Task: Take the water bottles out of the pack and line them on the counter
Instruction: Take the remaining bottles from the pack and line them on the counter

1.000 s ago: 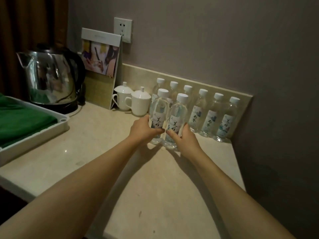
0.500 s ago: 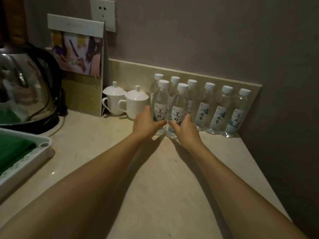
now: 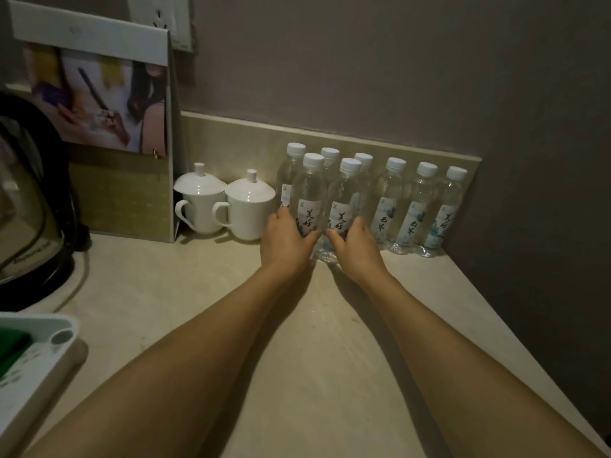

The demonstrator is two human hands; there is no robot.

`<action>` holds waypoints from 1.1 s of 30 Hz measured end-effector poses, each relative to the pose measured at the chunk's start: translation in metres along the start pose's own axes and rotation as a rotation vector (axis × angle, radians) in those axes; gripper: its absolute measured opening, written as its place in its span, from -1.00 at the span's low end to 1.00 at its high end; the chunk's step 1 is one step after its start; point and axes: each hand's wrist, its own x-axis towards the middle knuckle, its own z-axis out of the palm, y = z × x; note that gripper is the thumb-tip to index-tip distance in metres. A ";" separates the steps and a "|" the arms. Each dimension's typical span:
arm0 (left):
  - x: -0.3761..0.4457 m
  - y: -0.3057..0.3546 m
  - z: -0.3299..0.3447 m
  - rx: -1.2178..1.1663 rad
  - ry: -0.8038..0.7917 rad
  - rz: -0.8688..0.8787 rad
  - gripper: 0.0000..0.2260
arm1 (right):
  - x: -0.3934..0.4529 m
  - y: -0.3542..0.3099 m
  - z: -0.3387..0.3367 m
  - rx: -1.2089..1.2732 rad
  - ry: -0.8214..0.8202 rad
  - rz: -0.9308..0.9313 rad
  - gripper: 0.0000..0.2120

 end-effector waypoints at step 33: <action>0.009 0.005 -0.005 0.129 -0.120 0.014 -0.53 | 0.008 0.009 -0.005 -0.161 -0.119 -0.045 -0.41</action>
